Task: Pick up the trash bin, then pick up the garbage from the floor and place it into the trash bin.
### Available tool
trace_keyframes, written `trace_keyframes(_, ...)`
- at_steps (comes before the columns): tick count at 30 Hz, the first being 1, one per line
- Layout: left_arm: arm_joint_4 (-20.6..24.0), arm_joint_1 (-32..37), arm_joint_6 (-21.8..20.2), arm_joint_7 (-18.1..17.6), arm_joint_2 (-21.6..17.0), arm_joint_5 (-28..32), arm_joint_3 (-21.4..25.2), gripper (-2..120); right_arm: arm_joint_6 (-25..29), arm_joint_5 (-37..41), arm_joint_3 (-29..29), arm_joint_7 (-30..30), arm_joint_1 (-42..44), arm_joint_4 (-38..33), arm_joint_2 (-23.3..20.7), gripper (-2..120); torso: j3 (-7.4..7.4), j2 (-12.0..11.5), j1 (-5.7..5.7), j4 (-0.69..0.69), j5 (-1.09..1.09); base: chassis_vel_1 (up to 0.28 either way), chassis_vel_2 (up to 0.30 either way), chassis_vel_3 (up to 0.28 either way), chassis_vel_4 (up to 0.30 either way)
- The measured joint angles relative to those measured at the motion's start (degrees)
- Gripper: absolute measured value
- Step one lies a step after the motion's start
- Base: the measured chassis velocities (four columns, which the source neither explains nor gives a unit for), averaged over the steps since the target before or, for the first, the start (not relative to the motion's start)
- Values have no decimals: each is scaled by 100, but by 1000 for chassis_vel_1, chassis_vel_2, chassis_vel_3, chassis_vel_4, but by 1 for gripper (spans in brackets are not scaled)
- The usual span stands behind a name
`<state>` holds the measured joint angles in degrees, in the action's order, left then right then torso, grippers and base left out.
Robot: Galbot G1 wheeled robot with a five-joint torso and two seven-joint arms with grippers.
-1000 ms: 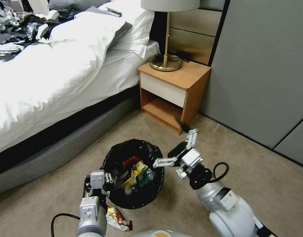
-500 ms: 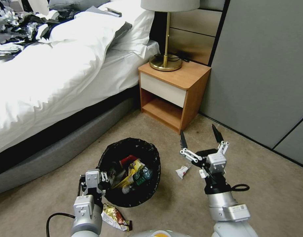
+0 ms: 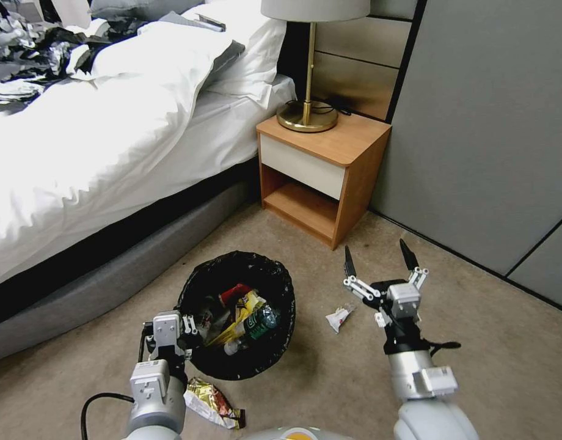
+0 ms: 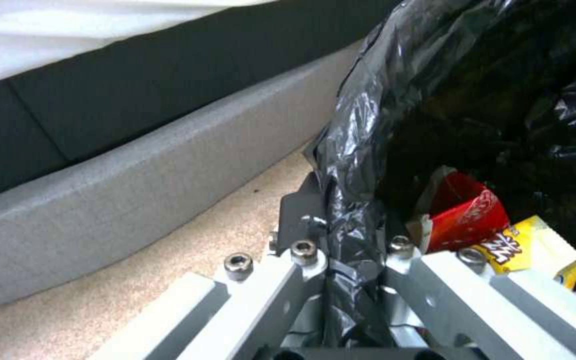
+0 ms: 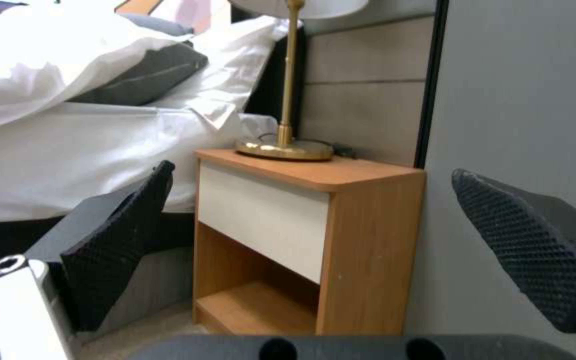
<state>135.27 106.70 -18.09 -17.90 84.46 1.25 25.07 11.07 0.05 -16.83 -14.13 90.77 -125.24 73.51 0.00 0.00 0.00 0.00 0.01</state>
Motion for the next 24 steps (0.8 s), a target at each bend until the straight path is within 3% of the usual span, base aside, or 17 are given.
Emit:
trace_keyframes(3, 0, -24, -16, -2, 13, -4, 0, 1, -274, 264, 27, 16, -223, 35, -67, 100, 0, 0, 0, 0, 0, 0, 0, 0, 0)
trace_keyframes(4, -9, -74, -50, -3, 40, -16, -6, 1, -733, 563, 90, 7, -486, 85, -154, 100, 0, 0, 0, 0, 0, 0, 0, 0, 0)
trace_keyframes(5, -9, -74, -50, -3, 40, -16, -6, 1, -733, 563, 90, 7, -486, 85, -154, 100, 0, 0, 0, 0, 0, 0, 0, 0, 0)
trace_keyframes(7, -38, -144, -91, -3, 73, -25, -10, 1, -1452, 926, 202, -91, -778, 155, -247, 100, 0, 0, 0, 0, -1, 0, 0, 0, 0)
trace_keyframes(9, -46, -160, -101, -3, 82, -26, -11, 1, -1567, 990, 233, -109, -852, 201, -262, 100, 0, 0, 0, -1, -1, 0, 0, 0, 0)
trace_keyframes(16, -85, -204, -135, -4, 143, -38, 16, 1, -2474, 1592, 567, -84, -1610, 1337, -390, 100, 0, 0, 0, 0, 0, 0, 0, 0, 0)
trace_keyframes(24, -107, -186, -135, -4, 173, -68, 8, 1, -3085, 1978, 747, 168, -2187, 2517, -418, 100, 0, 0, 0, -1, 0, 0, 0, 0, 0)
